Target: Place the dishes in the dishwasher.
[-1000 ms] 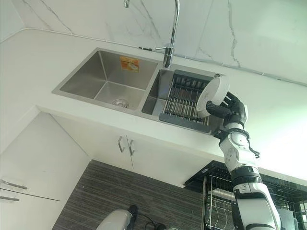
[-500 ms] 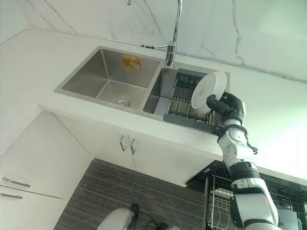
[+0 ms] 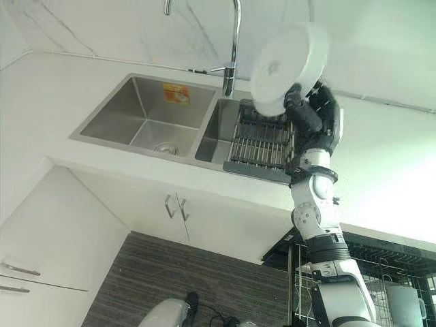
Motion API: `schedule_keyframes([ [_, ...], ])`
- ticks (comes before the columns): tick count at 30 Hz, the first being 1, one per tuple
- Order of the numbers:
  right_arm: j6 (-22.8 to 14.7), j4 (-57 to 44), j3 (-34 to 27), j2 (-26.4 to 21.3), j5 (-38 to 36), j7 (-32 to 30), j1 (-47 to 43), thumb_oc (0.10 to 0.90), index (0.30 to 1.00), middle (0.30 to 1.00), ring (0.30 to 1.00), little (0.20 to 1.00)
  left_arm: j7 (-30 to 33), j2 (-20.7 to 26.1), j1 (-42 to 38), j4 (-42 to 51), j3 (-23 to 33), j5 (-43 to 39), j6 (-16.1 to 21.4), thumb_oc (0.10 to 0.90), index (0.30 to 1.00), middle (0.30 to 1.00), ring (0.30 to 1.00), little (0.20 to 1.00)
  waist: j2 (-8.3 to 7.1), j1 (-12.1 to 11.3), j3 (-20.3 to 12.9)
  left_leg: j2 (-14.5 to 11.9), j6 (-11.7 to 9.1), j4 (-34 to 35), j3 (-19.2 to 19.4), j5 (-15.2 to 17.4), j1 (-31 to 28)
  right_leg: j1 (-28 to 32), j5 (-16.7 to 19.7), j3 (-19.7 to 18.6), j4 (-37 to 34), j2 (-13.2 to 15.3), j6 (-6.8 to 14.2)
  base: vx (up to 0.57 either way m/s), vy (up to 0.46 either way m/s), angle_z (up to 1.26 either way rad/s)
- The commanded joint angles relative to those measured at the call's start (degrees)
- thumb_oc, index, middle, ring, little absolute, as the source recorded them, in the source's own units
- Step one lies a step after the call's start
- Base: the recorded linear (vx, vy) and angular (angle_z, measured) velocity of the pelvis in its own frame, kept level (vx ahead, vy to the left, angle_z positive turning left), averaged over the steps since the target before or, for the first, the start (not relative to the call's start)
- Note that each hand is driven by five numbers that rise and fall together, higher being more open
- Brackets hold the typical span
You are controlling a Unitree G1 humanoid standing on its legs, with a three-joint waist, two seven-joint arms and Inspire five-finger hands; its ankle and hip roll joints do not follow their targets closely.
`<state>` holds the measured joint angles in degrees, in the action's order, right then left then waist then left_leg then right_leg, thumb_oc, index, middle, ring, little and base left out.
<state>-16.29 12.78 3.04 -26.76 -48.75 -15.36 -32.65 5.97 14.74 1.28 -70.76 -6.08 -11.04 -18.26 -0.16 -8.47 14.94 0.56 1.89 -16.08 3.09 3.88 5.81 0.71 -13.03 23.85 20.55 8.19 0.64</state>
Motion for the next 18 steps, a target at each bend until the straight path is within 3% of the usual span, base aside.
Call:
schedule_keyframes([
  [1,-11.1,-5.8,-2.5,-1.8,-1.6,3.0,-4.0,0.400,0.300,0.300,0.300,0.300,1.1,1.6,3.1,-3.5,-1.1,-1.5,1.2,0.800,0.900,0.900,0.900,0.900,-1.38,1.5,-6.8,-2.4,-2.9,-1.1,2.4,9.7,-0.5,-0.4,-0.8,-5.9,-3.4,0.5,5.7,-0.23,-0.065,-0.60],
  [10,-12.8,-23.3,-7.8,0.1,-5.9,6.3,10.8,0.400,0.300,0.300,0.300,0.300,1.4,-2.0,4.7,-7.2,0.3,-3.2,5.6,0.800,0.900,0.900,0.900,0.900,-1.86,10.0,-8.6,-5.0,-3.3,-1.1,9.9,11.0,-3.0,-4.9,0.8,-14.8,-3.4,-1.3,6.4,-0.20,-0.091,-0.68],
  [13,-13.0,-26.6,-11.8,-1.7,-5.6,6.0,16.8,0.400,0.300,0.300,0.300,0.300,2.0,-3.0,5.1,-7.2,-0.8,-0.9,7.5,0.800,0.900,0.900,0.900,0.900,-2.26,13.4,-8.6,-6.1,-3.5,-1.1,13.1,11.4,-4.5,-6.5,1.6,-18.4,-3.4,-2.3,6.6,-0.17,-0.120,-1.56],
  [18,-12.1,-27.2,-15.8,-2.9,-5.9,5.3,20.6,0.400,0.300,0.300,0.300,0.300,2.1,-3.5,4.7,-6.5,-1.6,0.9,7.9,0.800,0.900,0.900,0.900,0.900,-2.35,16.1,-8.6,-7.3,-3.9,-1.1,16.0,11.3,-5.7,-7.4,1.9,-20.6,-3.4,-3.0,6.5,-0.09,-0.038,-0.49],
])
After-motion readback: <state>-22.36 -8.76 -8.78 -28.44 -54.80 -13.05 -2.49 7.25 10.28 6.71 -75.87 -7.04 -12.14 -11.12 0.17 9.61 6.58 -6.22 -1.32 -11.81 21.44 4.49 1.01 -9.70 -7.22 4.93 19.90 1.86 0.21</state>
